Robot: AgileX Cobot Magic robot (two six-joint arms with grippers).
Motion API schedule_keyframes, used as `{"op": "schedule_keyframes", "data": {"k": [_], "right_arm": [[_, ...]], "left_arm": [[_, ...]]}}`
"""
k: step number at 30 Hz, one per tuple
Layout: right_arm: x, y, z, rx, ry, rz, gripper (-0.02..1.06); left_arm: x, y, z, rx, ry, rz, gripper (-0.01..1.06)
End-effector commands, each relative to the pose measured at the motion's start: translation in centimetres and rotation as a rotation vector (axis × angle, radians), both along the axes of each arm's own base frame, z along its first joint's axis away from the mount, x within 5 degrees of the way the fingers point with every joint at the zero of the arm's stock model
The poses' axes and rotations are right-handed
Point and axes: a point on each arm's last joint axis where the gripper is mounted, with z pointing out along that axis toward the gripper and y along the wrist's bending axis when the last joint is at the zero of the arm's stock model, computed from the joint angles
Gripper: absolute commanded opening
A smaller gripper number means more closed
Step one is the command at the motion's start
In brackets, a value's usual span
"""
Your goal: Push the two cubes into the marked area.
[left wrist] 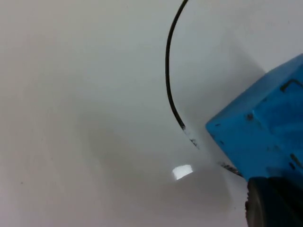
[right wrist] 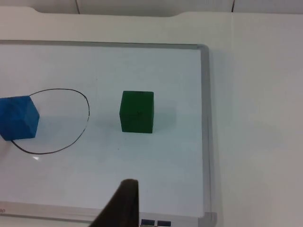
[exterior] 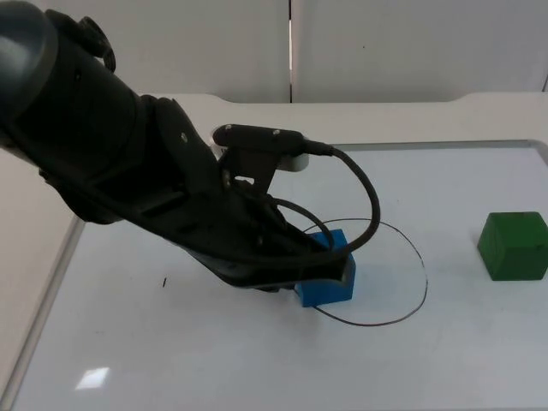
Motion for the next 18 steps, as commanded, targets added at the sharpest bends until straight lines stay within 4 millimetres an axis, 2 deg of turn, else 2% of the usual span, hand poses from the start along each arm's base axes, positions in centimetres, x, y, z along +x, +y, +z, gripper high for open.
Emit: {"op": "schedule_keyframes", "data": {"k": [1, 18], "right_arm": [[0.01, 0.05, -0.01, 0.000, -0.008, 0.000, 1.05], [0.01, 0.05, -0.01, 0.000, -0.008, 0.000, 1.05]], "left_arm": [[0.08, -0.25, 0.06, -0.001, -0.015, -0.002, 0.00], [0.17, -0.48, 0.25, -0.009, -0.007, -0.010, 0.00]]}}
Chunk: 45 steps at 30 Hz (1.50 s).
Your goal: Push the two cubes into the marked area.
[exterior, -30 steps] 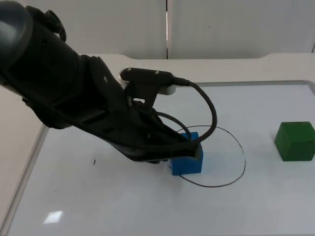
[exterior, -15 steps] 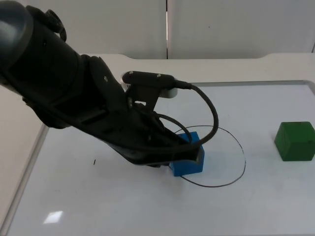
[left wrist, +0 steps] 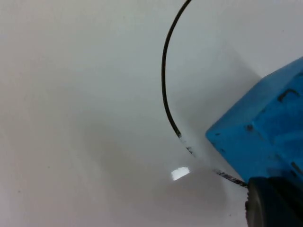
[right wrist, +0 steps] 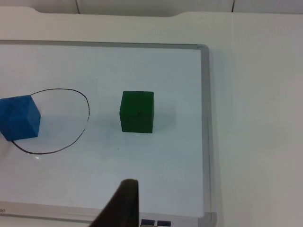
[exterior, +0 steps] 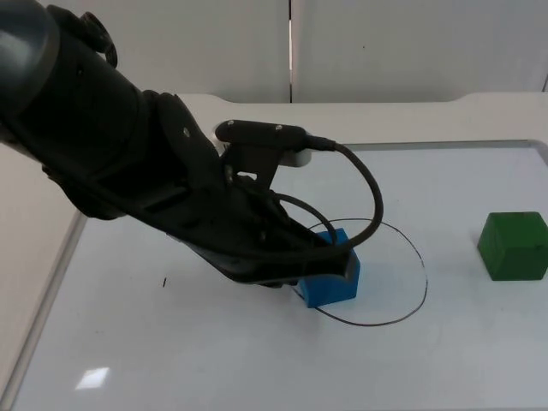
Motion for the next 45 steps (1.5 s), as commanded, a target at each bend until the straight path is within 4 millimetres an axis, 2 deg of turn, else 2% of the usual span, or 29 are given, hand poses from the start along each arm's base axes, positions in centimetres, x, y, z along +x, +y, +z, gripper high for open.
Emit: {"op": "schedule_keyframes", "data": {"k": [1, 16, 36, 45], "right_arm": [[0.0, 0.0, 0.0, 0.000, -0.008, 0.000, 1.05], [0.0, 0.0, 0.0, 0.000, -0.008, 0.000, 1.05], [0.0, 0.0, 0.0, 0.000, -0.008, 0.000, 1.05], [0.0, 0.0, 0.0, 0.000, -0.008, 0.000, 1.05]], "left_arm": [[-0.1, -0.3, 0.0, -0.001, 0.000, -0.008, 0.00], [0.0, -0.7, 0.1, 0.005, -0.053, -0.009, 0.00], [-0.2, -0.8, 0.1, 0.004, -0.040, -0.018, 0.00], [-0.6, -1.7, 0.3, 0.005, -0.061, -0.053, 0.00]]}}
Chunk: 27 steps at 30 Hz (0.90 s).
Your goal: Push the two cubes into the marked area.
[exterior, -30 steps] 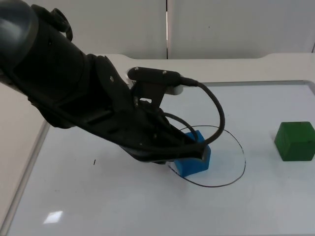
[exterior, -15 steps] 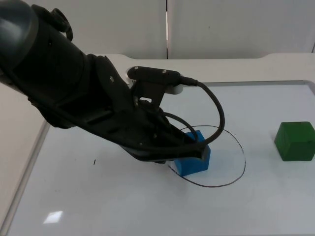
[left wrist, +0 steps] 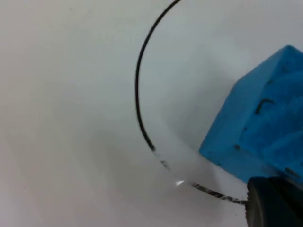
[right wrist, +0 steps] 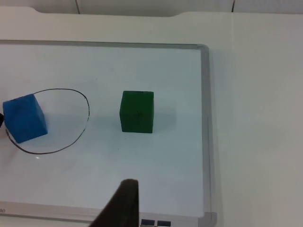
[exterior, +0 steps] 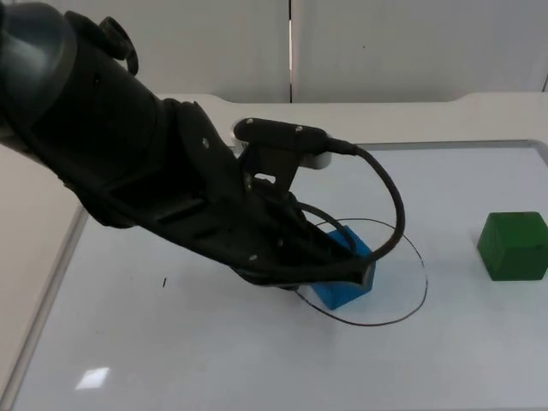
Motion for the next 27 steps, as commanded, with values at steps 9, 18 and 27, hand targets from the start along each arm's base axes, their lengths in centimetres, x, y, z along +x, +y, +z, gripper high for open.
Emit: {"op": "schedule_keyframes", "data": {"k": [9, 18, 27], "right_arm": [[0.0, 0.0, 0.0, 0.000, -0.008, 0.000, 1.05], [0.0, 0.0, 0.0, 0.000, -0.008, 0.000, 1.05], [0.0, 0.0, 0.0, 0.000, -0.008, 0.000, 1.05]], "left_arm": [[1.2, 1.4, 0.4, 0.010, 0.003, 0.006, 0.00], [2.3, 4.6, 7.2, -0.049, -0.117, -0.005, 0.00], [0.4, 6.7, 15.3, -0.115, -0.313, -0.050, 0.00]]}}
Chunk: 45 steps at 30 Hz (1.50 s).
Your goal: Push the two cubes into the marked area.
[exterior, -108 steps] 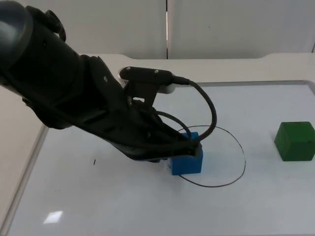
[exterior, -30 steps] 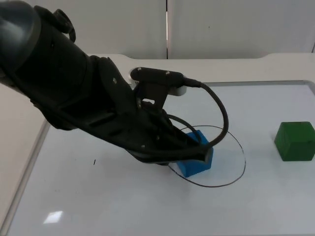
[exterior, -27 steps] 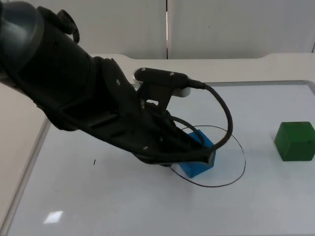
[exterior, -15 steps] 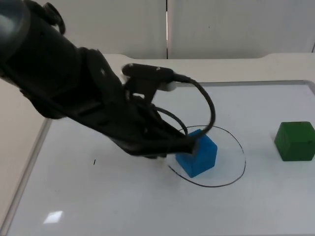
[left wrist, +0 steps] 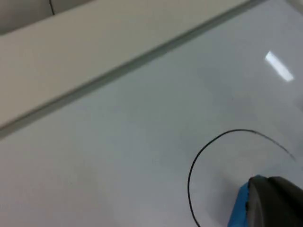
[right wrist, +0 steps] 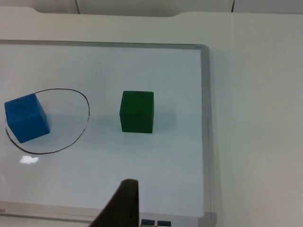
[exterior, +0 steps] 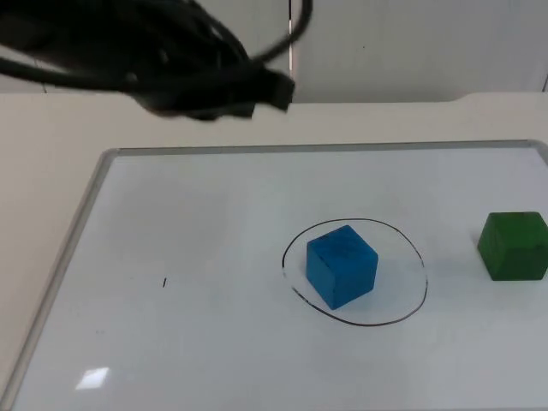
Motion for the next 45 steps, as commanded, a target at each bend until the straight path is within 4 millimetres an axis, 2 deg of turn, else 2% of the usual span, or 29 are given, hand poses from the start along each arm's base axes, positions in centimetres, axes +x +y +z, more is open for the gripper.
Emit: {"op": "schedule_keyframes", "data": {"k": [1, 3, 4, 9, 10, 14, 15, 16, 20, 22, 25, 26, 27, 31, 36, 39, 41, 45], "right_arm": [[0.0, 0.0, 0.0, 0.000, -0.008, 0.000, 1.05], [0.0, 0.0, 0.0, 0.000, -0.008, 0.000, 1.05], [0.0, 0.0, 0.0, 0.000, -0.008, 0.000, 1.05], [0.0, 0.1, 0.0, 0.000, -0.008, 0.002, 1.05], [0.0, 0.1, 0.0, 0.000, -0.008, 0.002, 1.05], [0.0, 0.1, 0.0, 0.000, -0.008, 0.002, 1.05], [0.0, 0.1, 0.0, 0.000, -0.008, 0.002, 1.05], [0.0, 0.1, 0.0, 0.000, -0.008, 0.002, 1.05], [0.0, 0.1, 0.0, 0.000, -0.008, 0.002, 1.05], [0.0, 0.1, 0.0, 0.000, -0.008, 0.002, 1.05], [0.0, 0.1, 0.0, 0.000, -0.008, 0.002, 1.05], [0.0, 0.1, 0.0, 0.000, -0.008, 0.002, 1.05], [0.0, 0.1, 0.0, 0.000, -0.008, 0.002, 1.05], [0.0, 0.1, 0.0, 0.000, -0.008, 0.002, 1.05], [0.0, 0.1, 0.0, 0.000, -0.008, 0.002, 1.05], [0.0, 0.1, 0.0, 0.000, -0.008, 0.002, 1.05], [0.0, 0.1, 0.0, 0.000, -0.008, 0.002, 1.05], [0.0, 0.1, 0.0, 0.000, -0.008, 0.002, 1.05]], "left_arm": [[-0.9, 0.5, 2.5, -0.022, -0.056, -0.020, 0.00], [-2.0, 1.0, 4.5, -0.051, -0.100, -0.029, 0.00], [-2.0, 1.0, 4.5, -0.051, -0.100, -0.029, 0.00], [-5.3, 2.6, 9.1, -0.122, -0.204, -0.061, 0.00], [-5.3, 2.6, 9.1, -0.122, -0.204, -0.061, 0.00], [-8.4, 4.0, 11.8, -0.174, -0.260, -0.088, 0.00], [-8.4, 4.0, 11.8, -0.174, -0.260, -0.088, 0.00], [-9.3, 4.5, 12.3, -0.183, -0.273, -0.097, 0.00], [-12.8, 6.4, 12.5, -0.215, -0.328, -0.100, 0.00], [-13.5, 6.9, 12.5, -0.220, -0.344, -0.100, 0.00], [-16.3, 8.3, 12.5, -0.244, -0.387, -0.116, 0.00], [-16.3, 8.3, 12.5, -0.244, -0.387, -0.116, 0.00], [-17.7, 9.0, 12.7, -0.244, -0.406, -0.140, 0.00], [-20.9, 10.7, 12.9, -0.257, -0.400, -0.145, 0.00], [-22.5, 12.1, 12.2, -0.201, -0.360, -0.111, 0.00], [-24.2, 13.8, 11.5, -0.169, -0.298, -0.032, 0.00], [-24.5, 14.0, 11.4, -0.169, -0.296, -0.026, 0.00], [-27.5, 15.9, 10.7, -0.155, -0.319, -0.014, 0.00]]}}
